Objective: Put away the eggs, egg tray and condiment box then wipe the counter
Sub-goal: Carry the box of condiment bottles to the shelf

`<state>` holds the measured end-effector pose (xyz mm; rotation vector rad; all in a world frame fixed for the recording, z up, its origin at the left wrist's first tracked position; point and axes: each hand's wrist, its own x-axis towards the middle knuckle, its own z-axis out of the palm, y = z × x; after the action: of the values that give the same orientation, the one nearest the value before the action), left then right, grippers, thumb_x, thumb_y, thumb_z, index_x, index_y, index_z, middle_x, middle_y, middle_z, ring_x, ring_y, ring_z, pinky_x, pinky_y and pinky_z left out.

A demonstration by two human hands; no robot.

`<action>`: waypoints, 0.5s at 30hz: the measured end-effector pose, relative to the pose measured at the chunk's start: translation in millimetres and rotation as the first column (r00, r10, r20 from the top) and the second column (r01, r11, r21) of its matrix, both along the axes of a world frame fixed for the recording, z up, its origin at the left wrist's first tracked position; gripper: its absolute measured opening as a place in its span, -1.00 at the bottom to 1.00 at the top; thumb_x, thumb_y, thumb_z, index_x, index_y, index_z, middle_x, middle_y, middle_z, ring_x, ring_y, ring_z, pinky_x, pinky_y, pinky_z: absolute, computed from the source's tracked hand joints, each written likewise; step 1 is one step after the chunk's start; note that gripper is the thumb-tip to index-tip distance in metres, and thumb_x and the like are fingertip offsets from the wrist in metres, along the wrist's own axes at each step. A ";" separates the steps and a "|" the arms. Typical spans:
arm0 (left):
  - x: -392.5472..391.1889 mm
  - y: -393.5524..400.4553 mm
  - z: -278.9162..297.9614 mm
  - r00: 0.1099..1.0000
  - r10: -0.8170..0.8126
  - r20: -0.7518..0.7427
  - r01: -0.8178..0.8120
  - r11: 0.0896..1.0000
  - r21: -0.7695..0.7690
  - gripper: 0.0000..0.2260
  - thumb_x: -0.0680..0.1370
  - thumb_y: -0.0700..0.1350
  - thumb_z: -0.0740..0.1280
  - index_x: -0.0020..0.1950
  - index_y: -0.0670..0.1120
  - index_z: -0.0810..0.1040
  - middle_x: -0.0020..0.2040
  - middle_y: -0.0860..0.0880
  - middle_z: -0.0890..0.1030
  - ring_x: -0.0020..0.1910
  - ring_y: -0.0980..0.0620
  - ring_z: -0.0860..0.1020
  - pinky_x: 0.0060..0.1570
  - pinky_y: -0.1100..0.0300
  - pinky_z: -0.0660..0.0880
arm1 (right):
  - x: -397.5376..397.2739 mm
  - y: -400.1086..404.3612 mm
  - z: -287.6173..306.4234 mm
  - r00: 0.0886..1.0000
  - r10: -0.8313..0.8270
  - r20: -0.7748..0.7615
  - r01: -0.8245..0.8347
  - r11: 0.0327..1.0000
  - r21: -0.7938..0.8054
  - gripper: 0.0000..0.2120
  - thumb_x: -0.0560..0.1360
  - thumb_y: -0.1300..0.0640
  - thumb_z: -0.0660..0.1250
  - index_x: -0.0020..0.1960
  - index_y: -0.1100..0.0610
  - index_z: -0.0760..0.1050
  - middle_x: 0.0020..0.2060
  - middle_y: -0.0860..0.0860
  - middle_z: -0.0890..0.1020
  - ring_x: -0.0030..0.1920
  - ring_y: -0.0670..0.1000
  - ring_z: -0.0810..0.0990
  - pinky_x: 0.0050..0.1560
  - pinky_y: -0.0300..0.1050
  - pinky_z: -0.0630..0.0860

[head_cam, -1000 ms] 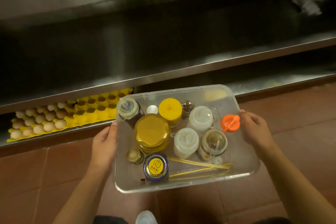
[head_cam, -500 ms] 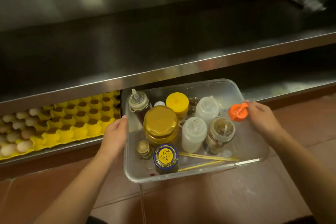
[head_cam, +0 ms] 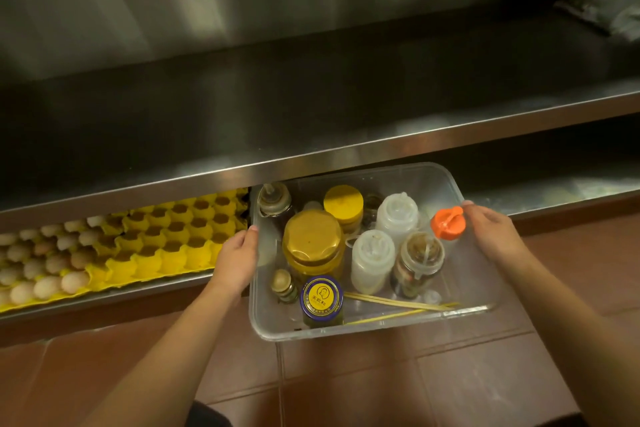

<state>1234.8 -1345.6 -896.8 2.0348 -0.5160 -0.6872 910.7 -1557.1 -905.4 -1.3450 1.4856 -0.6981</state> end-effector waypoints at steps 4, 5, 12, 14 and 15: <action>1.3 -1.7 1.3 0.992 0.075 -0.102 -0.076 0.997 -0.010 -0.68 0.67 0.09 0.20 0.01 -0.14 0.56 -0.10 -0.17 0.54 -0.11 -0.08 0.49 -0.05 0.03 0.43 | 7.0 -1.7 3.6 0.999 -0.015 -0.048 0.013 0.999 -0.035 -0.72 0.62 -0.08 0.23 -0.09 0.07 0.57 -0.07 0.08 0.60 -0.05 0.01 0.51 0.03 -0.11 0.31; 1.0 -1.0 2.7 0.987 0.095 -0.131 -0.096 0.995 -0.005 -0.69 0.66 0.11 0.22 0.01 -0.11 0.56 -0.10 -0.16 0.57 -0.11 -0.08 0.51 -0.07 0.07 0.44 | 8.8 -2.0 5.1 0.998 -0.026 -0.063 0.024 0.999 -0.035 -0.68 0.62 -0.09 0.21 -0.08 0.13 0.56 -0.05 0.13 0.62 -0.04 0.06 0.53 0.02 -0.08 0.33; 5.2 19.9 6.5 0.981 0.059 -0.183 -0.025 0.982 0.185 -0.59 0.62 0.19 0.21 0.02 -0.13 0.60 -0.38 -0.09 0.57 -0.47 -0.04 0.53 -0.54 0.21 0.45 | 13.5 -2.7 7.7 0.989 -0.047 -0.139 0.041 0.998 -0.048 -0.45 0.63 -0.12 0.18 0.11 0.43 0.51 0.08 0.38 0.57 0.10 0.31 0.52 0.15 0.15 0.46; 3.3 33.4 6.9 0.987 0.002 -0.161 0.048 0.950 0.308 -0.54 0.61 0.24 0.20 0.10 -0.15 0.58 -0.37 -0.15 0.58 -0.54 -0.07 0.57 -0.60 0.20 0.45 | 13.7 -1.4 9.9 0.990 -0.051 -0.133 0.046 0.998 -0.040 -0.45 0.63 -0.12 0.18 0.14 0.42 0.51 0.11 0.38 0.57 0.13 0.31 0.52 0.22 0.17 0.44; 2.2 41.4 6.7 0.979 -0.040 -0.202 0.114 0.921 0.373 -0.49 0.59 0.30 0.17 0.11 -0.13 0.57 -0.31 -0.20 0.63 -0.51 -0.12 0.62 -0.58 0.17 0.49 | 13.7 -0.8 11.0 0.990 -0.054 -0.130 0.050 0.998 -0.033 -0.44 0.62 -0.12 0.18 0.15 0.42 0.51 0.12 0.38 0.57 0.14 0.32 0.51 0.23 0.17 0.44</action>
<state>1237.0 -1304.2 -890.0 2.2857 -0.3713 -1.0903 924.3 -1557.9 -894.4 -1.4011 1.6250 -0.6788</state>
